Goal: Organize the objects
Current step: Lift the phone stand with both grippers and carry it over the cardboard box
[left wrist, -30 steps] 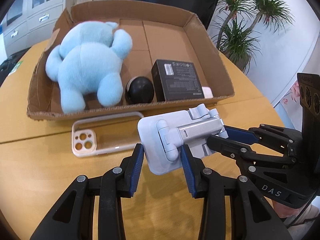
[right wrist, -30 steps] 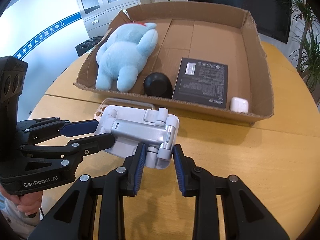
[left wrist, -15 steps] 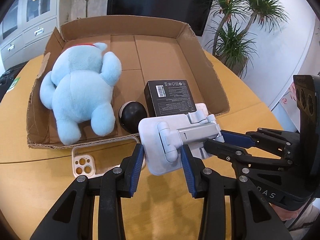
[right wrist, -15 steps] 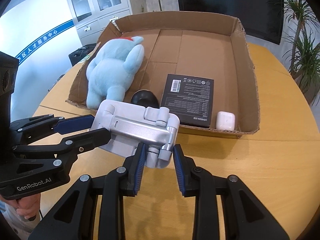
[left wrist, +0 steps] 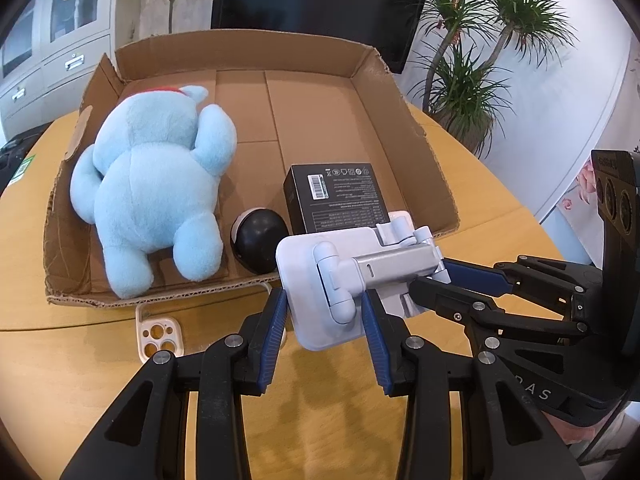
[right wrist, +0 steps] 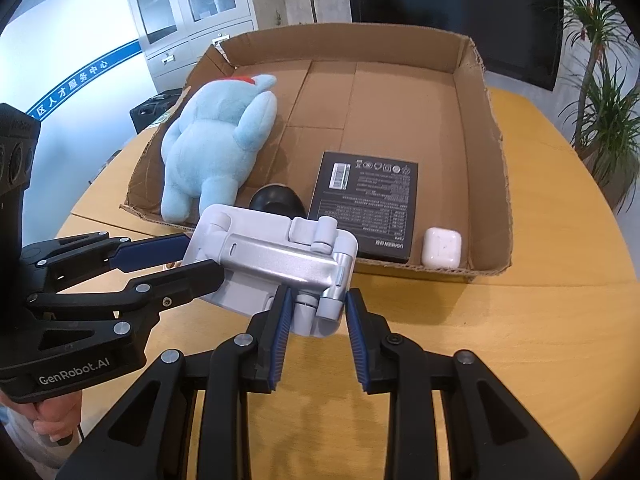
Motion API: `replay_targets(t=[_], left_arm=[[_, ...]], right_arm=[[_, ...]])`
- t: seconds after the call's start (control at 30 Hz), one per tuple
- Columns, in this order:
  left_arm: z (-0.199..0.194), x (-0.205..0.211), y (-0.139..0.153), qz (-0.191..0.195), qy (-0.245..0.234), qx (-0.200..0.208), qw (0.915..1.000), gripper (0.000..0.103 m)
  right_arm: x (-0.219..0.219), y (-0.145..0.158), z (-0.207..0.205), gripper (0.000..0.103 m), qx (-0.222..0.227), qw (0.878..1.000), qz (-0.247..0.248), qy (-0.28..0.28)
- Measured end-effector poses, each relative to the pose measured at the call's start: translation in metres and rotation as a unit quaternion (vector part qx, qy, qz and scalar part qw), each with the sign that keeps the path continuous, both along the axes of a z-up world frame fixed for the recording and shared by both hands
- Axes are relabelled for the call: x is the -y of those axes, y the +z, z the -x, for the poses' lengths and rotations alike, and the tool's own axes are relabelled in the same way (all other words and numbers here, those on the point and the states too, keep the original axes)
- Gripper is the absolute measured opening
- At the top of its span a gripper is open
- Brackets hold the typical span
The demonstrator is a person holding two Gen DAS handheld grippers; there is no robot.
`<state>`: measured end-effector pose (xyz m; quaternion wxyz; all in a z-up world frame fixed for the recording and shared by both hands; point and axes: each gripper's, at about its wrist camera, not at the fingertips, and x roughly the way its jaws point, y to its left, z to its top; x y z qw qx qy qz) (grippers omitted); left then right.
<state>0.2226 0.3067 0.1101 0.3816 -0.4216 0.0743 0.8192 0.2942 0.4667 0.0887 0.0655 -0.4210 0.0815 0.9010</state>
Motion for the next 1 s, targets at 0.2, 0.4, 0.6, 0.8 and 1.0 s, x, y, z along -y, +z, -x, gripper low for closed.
replay_targets(t=[0.2, 0.4, 0.6, 0.8, 1.0], left_arm=[[0.002, -0.005, 0.005, 0.002, -0.001, -0.006, 1.0, 0.036], [0.004, -0.007, 0.012, 0.001, 0.001, -0.015, 0.9999, 0.036], [0.006, -0.011, 0.018, 0.0, -0.002, -0.021, 0.9998, 0.036], [0.01, -0.014, 0.02, -0.001, -0.005, -0.023, 0.9997, 0.036], [0.019, -0.024, 0.022, 0.0, -0.01, -0.026, 0.9996, 0.036]], right_arm=[[-0.003, 0.004, 0.003, 0.025, -0.003, 1.0, -0.002, -0.004], [-0.005, 0.009, 0.008, 0.025, -0.008, 1.0, -0.009, -0.004], [-0.01, 0.015, 0.011, 0.025, -0.014, 1.0, -0.013, -0.006], [-0.014, 0.017, 0.015, 0.025, -0.018, 1.0, -0.016, -0.007], [-0.021, 0.02, 0.02, 0.025, -0.021, 1.0, -0.018, -0.013]])
